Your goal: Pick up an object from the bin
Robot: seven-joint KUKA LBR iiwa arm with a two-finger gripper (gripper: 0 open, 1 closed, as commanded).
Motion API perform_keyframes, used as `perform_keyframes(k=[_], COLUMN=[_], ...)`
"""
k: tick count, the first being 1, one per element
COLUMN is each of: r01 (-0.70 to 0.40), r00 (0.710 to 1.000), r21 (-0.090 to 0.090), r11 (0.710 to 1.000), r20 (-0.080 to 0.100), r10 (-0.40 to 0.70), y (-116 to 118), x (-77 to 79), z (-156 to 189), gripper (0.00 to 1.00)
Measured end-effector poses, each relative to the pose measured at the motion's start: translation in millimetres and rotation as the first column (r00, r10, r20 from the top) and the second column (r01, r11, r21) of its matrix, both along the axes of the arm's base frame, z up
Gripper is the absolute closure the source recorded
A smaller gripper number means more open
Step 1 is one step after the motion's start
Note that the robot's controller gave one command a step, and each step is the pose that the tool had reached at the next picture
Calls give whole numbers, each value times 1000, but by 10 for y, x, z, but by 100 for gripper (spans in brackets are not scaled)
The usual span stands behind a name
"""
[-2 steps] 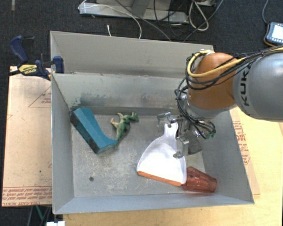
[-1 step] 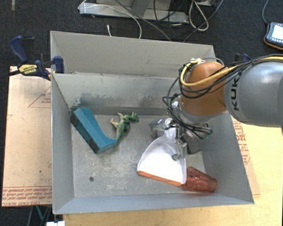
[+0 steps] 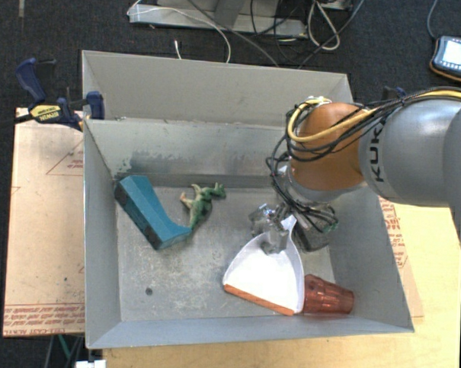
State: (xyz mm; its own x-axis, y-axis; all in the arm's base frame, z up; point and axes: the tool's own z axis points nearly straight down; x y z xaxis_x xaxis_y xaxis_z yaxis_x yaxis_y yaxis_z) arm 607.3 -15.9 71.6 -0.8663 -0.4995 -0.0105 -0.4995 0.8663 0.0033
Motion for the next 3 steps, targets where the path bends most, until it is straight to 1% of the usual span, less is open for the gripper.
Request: perform_keyframes(k=[1, 2, 3], r01=[1, 1, 1], r00=[1000, 1000, 1000], r21=[0, 1, 2], r11=[1000, 1000, 1000], r20=[0, -1, 2], r10=[-1, -1, -1], y=[0, 8, 15], x=[0, -6, 2], z=[3, 100, 183], gripper=[100, 100, 100])
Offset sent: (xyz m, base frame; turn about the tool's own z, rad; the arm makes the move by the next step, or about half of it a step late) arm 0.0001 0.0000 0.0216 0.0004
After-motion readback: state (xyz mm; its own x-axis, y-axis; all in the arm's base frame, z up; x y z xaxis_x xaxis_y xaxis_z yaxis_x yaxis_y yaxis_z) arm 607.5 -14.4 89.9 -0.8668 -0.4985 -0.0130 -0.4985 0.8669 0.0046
